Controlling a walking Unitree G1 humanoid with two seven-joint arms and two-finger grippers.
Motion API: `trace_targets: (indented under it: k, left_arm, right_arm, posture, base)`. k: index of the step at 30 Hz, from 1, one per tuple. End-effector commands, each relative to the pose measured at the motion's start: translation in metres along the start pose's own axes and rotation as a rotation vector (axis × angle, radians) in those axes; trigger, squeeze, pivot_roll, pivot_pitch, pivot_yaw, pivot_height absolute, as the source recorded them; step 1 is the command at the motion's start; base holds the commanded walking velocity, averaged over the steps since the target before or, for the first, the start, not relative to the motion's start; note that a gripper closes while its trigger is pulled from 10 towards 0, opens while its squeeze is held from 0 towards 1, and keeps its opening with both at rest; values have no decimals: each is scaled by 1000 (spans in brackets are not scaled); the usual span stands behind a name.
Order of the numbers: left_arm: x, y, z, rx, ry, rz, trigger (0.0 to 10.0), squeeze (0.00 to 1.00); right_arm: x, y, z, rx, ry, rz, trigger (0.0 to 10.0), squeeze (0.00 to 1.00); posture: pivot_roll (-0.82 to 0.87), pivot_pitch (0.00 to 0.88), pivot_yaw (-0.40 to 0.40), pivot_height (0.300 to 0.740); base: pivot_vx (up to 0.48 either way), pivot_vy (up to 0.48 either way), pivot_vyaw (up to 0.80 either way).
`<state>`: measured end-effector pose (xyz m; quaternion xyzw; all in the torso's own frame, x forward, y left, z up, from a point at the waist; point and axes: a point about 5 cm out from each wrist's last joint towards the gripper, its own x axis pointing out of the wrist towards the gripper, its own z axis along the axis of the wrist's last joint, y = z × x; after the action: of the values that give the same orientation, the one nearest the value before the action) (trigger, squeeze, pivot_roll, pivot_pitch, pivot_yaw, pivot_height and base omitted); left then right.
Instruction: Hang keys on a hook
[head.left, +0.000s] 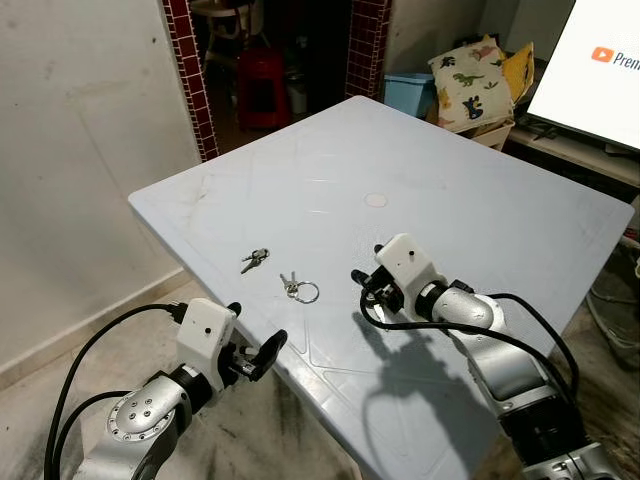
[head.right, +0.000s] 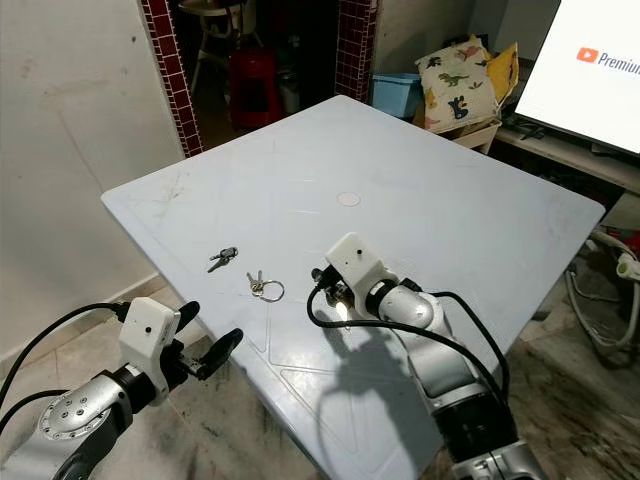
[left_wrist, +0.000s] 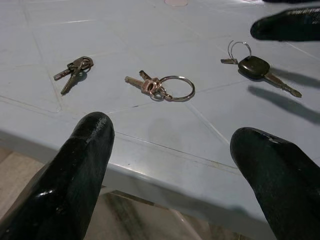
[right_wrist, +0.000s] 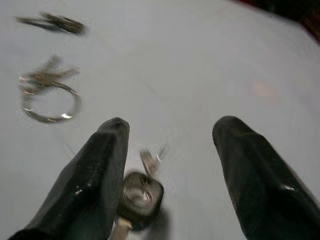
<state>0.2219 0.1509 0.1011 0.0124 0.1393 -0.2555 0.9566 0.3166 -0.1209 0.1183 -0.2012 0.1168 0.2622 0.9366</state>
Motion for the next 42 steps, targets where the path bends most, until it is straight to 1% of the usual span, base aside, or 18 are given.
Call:
trace_targets:
  k: [1,3,4,5,7,11,13,14,15,17,18,21,24,26,27,30,36,42]
  left_arm:
    - [-1,1,0,-1,3,5,10000,0]
    - [-1,2,0,-4,3,13,10000,0]
    - [-1,3,0,-5,4,16,10000,0]
    - [-1,3,0,-5,4,16,10000,0]
    - [0,2,-1,-6,5,13,10000,0]
    - [1,2,0,-4,4,8,10000,0]
    - [2,2,0,-3,3,8,10000,0]
    - [2,2,0,-3,3,8,10000,0]
    - [2,2,0,-3,2,9,10000,0]
    - [3,3,1,-2,1,10,10000,0]
    - [3,2,1,-3,-6,12,10000,0]
    - [4,0,3,-17,-19,-3,10000,0]
    - [3,-3,5,-30,-26,-34,10000,0]
    - [1,-5,4,-30,-19,-70,10000,0]
    - [1,-6,3,-30,-16,-80,10000,0]
    - [0,-6,2,-24,-5,-85,10000,0]
    - [-1,-8,-2,-31,18,-110,10000,0]
    - [-2,-17,-6,-63,46,-196,10000,0]
  right_arm:
    - [-4,-4,-10,90,74,-62,10000,0]
    - [-7,-2,-8,189,62,-80,10000,0]
    - [-10,1,-3,294,35,-94,10000,0]
    - [-10,1,-3,294,35,-94,10000,0]
    - [-14,5,1,353,7,-99,10000,0]
    - [-16,4,-1,365,19,-154,10000,0]
    - [-18,1,-1,318,16,-223,10000,0]
    - [-18,1,-1,318,16,-223,10000,0]
    - [-19,3,3,343,-22,-204,10000,0]
    - [-20,3,11,330,-94,-177,10000,0]
    - [-20,0,14,304,-108,-217,10000,0]
    - [-20,4,19,286,-140,-187,10000,0]
    - [-20,8,19,277,-122,-178,10000,0]
    - [-20,8,17,222,-99,-207,10000,0]
    - [-20,9,16,224,-83,-205,10000,0]
    - [-20,17,6,290,-18,-137,10000,0]
    - [-20,24,-10,327,84,-145,10000,0]
    - [-13,29,-10,339,97,-136,10000,0]
  posture:
    - [71,0,21,740]
    - [71,0,21,740]
    - [65,0,23,740]
    - [65,0,23,740]
    - [58,0,25,740]
    - [52,0,28,740]
    - [51,0,28,740]
    - [51,0,28,740]
    - [51,0,28,740]
    - [47,0,28,740]
    - [46,0,26,740]
    - [49,0,24,740]
    - [49,0,24,740]
    - [51,0,19,740]
    - [51,0,19,740]
    - [51,0,18,740]
    - [49,0,20,740]
    - [49,0,26,740]
  base:
    - [0,0,0]
    - [0,0,0]
    - [0,0,0]
    - [0,0,0]
    - [0,0,0]
    - [0,0,0]
    - [0,0,0]
    - [0,0,0]
    - [0,0,0]
    - [0,0,0]
    - [0,0,0]
    - [0,0,0]
    - [0,0,0]
    - [0,0,0]
    - [0,0,0]
    - [0,0,0]
    - [0,0,0]
    - [0,0,0]
